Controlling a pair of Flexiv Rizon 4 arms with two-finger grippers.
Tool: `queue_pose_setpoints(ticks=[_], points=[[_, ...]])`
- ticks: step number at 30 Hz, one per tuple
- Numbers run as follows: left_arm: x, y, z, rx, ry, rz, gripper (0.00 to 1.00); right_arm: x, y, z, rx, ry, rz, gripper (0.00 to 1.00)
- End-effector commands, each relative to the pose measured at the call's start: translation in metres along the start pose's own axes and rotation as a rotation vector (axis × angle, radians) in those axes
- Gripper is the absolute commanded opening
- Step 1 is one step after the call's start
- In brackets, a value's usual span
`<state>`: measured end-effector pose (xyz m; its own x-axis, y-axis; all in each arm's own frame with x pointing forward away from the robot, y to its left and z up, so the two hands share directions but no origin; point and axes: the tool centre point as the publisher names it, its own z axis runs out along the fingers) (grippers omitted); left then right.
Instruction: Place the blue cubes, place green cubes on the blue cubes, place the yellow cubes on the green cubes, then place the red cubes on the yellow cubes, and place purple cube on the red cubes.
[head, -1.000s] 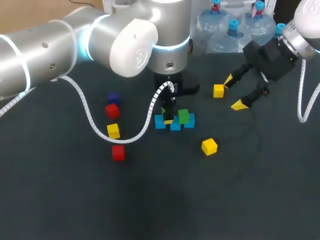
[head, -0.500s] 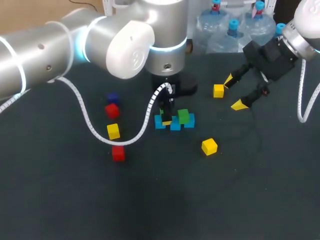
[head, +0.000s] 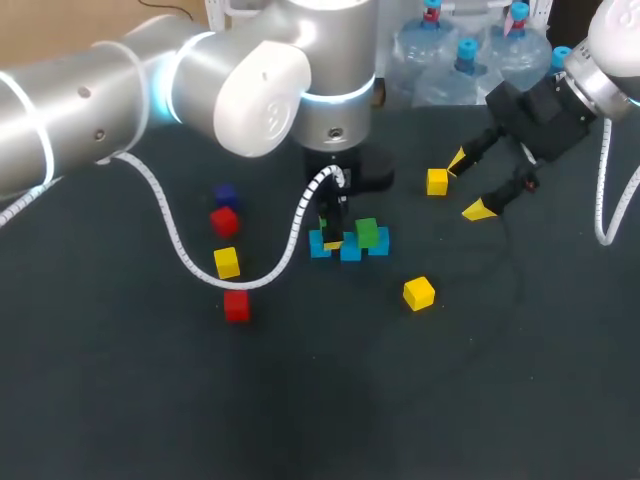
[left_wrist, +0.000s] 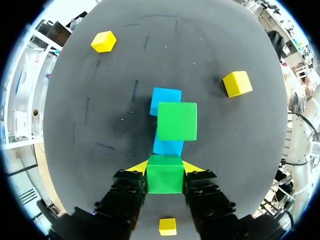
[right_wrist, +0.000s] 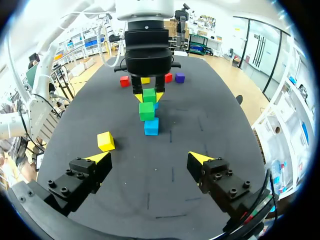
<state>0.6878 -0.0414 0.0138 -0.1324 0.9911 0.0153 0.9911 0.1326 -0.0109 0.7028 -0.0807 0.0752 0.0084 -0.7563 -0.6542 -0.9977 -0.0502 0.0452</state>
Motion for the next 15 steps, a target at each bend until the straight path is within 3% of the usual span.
queue_pose_setpoints(ticks=[1,7,9,10,15], points=[[-0.0024,0.002,0.0001,0.004,0.007,0.001,0.38,0.0001,-0.0001,0.0003,0.0,-0.001,-0.001,1.0],[-0.0029,0.0012,0.0006,0.003,0.01,0.0,0.55,0.0001,-0.0001,0.0003,0.0,-0.001,-0.001,1.0],[-0.0026,0.0007,0.0002,0.001,0.01,-0.001,0.73,0.0001,-0.0001,0.0003,0.0,-0.001,-0.001,1.0],[-0.0021,0.0004,0.0,0.001,0.011,-0.004,1.0,0.0001,-0.0001,0.0003,0.0,-0.001,-0.001,1.0],[-0.0008,-0.0013,-0.0009,-0.003,-0.001,-0.012,1.0,0.0001,-0.0001,0.0003,0.0,-0.001,-0.001,1.0]])
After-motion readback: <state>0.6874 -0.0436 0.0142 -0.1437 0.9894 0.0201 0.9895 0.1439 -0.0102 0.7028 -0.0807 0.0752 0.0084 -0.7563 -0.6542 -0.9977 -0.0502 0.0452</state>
